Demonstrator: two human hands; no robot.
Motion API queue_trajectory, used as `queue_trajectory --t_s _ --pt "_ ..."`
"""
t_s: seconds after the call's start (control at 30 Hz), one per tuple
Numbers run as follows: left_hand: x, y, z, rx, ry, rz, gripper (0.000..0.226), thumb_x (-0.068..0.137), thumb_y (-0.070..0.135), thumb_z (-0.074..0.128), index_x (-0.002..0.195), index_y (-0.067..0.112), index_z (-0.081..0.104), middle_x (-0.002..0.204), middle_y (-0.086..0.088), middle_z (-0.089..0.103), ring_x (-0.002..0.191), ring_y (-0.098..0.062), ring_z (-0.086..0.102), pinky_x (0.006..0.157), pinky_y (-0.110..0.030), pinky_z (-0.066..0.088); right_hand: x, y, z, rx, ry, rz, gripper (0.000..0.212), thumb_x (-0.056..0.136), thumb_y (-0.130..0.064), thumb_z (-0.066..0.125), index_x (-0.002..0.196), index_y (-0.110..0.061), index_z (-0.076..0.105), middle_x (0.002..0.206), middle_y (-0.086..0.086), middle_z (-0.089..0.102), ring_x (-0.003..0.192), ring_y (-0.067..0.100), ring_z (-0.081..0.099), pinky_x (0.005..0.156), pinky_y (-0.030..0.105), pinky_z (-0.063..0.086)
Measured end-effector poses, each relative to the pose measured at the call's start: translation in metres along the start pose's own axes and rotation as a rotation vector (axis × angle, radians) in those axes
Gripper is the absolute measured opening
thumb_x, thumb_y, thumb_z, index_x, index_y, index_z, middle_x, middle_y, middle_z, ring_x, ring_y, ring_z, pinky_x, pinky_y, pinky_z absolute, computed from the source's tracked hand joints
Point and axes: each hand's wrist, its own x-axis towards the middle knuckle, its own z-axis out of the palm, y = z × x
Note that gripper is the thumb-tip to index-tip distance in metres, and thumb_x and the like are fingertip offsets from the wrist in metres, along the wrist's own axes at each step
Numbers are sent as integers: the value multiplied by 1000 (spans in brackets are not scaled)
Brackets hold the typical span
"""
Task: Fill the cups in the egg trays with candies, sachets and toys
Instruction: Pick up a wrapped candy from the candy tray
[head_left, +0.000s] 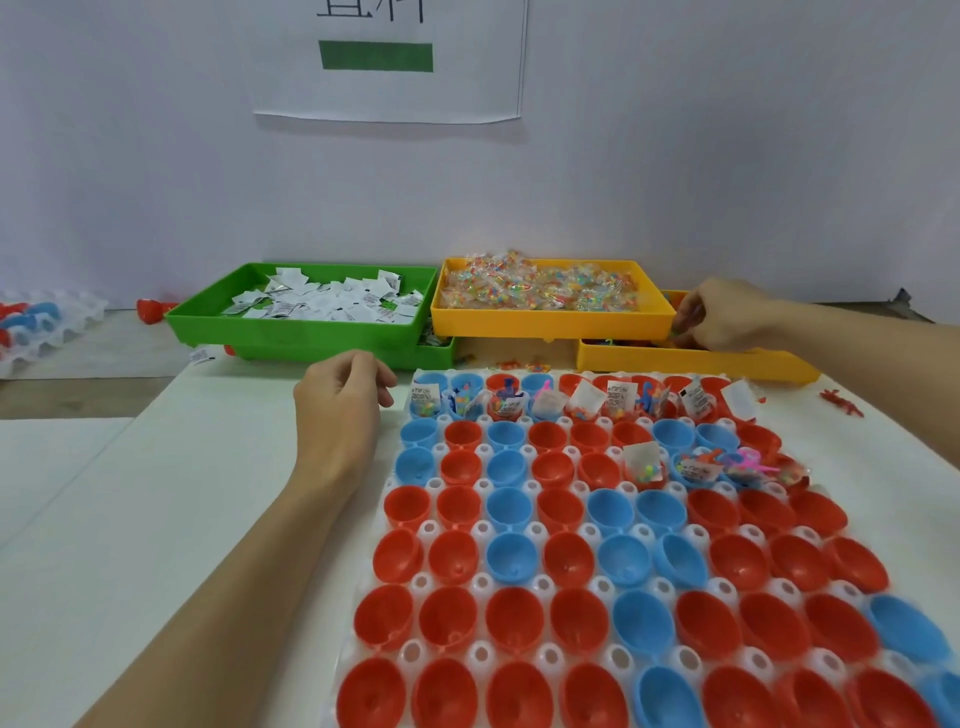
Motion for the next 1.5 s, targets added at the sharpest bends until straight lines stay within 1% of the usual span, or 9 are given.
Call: queue_trajectory --t_s 0.37,0.47,0.67,0.87,1.0,1.07,1.23,1.37,1.5 --pt "-2 3 -1 12 -11 19 32 77 26 43 62 10 66 60 -8 61 59 -16 50 60 -38 39 -18 12 -11 234 354 -36 11 93 -18 67 100 -11 72 96 7 67 79 17 58 57 22 42" --pt "-2 4 -2 16 -15 25 32 79 25 44 63 9 66 62 -11 61 60 -16 50 60 -38 38 -30 12 -16 315 404 -18 22 91 -21 71 111 -11 70 100 10 69 89 24 63 72 29 49" --pt "-3 5 -2 16 -23 26 31 78 24 44 63 9 66 62 -10 61 60 -15 50 61 -37 39 -49 2 -16 380 333 -18 18 93 -18 69 109 -9 73 107 12 72 87 17 61 67 28 47" --pt "-3 5 -2 23 -29 26 31 79 25 44 63 11 66 62 -8 62 60 -15 50 59 -35 38 -90 -40 -42 691 309 -230 8 86 -16 76 91 -12 72 83 5 76 79 16 74 75 30 60" --pt "-4 3 -1 20 -42 30 30 82 23 45 64 11 67 64 -7 62 62 -15 50 58 -34 38 -128 -76 -44 516 139 -466 0 80 -30 79 80 -30 79 79 -17 75 78 -1 69 61 11 51" --pt "-3 2 -1 18 -43 27 31 81 24 45 64 11 67 64 -7 62 63 -16 51 59 -35 38 -139 -87 -41 471 24 -540 6 79 -26 80 77 -31 81 79 -19 75 80 -2 69 67 8 51" --pt "-2 1 -1 2 -44 21 30 78 28 45 62 14 67 63 -5 61 62 -16 51 57 -34 37 -151 -96 -29 345 -166 -554 14 84 -14 78 86 -27 82 78 -17 76 75 -3 71 73 13 55" --pt "-1 -1 1 4 -38 19 30 77 28 45 61 15 67 63 -5 62 62 -16 50 57 -34 36 -152 -100 -24 286 -173 -535 10 84 -14 79 86 -24 80 79 -12 76 74 1 72 75 28 61" --pt "-1 -2 0 -3 -40 29 29 76 28 46 61 15 67 62 -5 61 60 -15 49 55 -32 35 -153 -101 -26 220 -194 -541 12 84 -15 79 80 -26 79 77 -14 75 73 -1 71 74 26 60"
